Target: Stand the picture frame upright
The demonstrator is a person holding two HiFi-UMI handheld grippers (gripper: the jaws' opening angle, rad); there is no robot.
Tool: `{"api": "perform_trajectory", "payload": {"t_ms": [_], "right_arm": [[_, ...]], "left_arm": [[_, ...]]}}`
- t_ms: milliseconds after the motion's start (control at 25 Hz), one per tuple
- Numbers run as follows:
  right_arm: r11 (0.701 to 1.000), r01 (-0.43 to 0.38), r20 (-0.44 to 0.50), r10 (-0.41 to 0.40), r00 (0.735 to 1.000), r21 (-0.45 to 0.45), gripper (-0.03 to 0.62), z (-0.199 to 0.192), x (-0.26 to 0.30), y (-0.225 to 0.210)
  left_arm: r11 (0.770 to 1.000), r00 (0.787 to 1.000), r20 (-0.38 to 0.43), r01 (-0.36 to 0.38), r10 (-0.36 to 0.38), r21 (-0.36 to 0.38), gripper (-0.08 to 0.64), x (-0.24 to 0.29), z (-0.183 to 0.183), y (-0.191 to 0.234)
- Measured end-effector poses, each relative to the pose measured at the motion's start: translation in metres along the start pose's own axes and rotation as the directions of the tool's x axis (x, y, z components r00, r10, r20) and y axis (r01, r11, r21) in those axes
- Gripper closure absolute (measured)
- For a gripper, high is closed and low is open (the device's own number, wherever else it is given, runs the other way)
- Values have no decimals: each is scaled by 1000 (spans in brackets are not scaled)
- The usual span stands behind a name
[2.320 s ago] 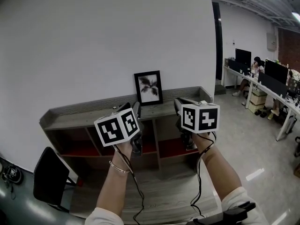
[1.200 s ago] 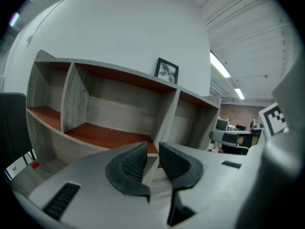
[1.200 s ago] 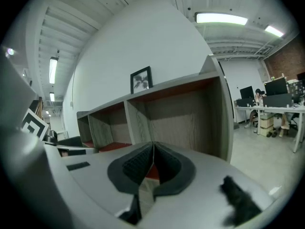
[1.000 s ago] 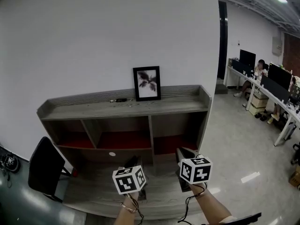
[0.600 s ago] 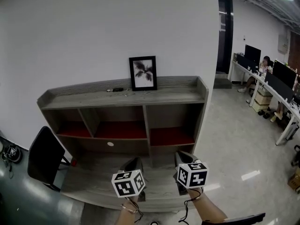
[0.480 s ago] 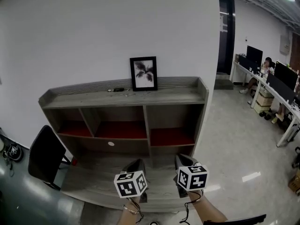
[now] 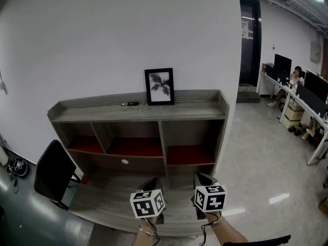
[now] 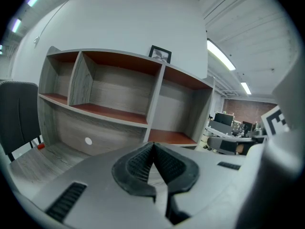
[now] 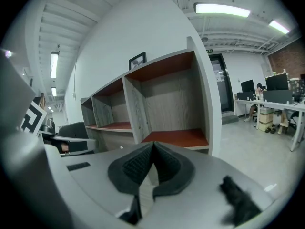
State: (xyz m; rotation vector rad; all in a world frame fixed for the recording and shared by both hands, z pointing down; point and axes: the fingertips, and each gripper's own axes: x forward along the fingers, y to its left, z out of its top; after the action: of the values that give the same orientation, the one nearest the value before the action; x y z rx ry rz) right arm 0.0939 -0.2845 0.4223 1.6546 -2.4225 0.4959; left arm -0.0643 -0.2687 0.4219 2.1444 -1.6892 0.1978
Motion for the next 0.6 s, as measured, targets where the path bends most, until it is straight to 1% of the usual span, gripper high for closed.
{"api": "perform_trajectory", "payload": {"t_ms": [600], "right_arm": [[1000, 7, 11, -7, 1000, -17, 561, 8, 0, -1]], "left_arm": [[1000, 1000, -2, 3, -3, 3, 546, 4, 3, 1]]}}
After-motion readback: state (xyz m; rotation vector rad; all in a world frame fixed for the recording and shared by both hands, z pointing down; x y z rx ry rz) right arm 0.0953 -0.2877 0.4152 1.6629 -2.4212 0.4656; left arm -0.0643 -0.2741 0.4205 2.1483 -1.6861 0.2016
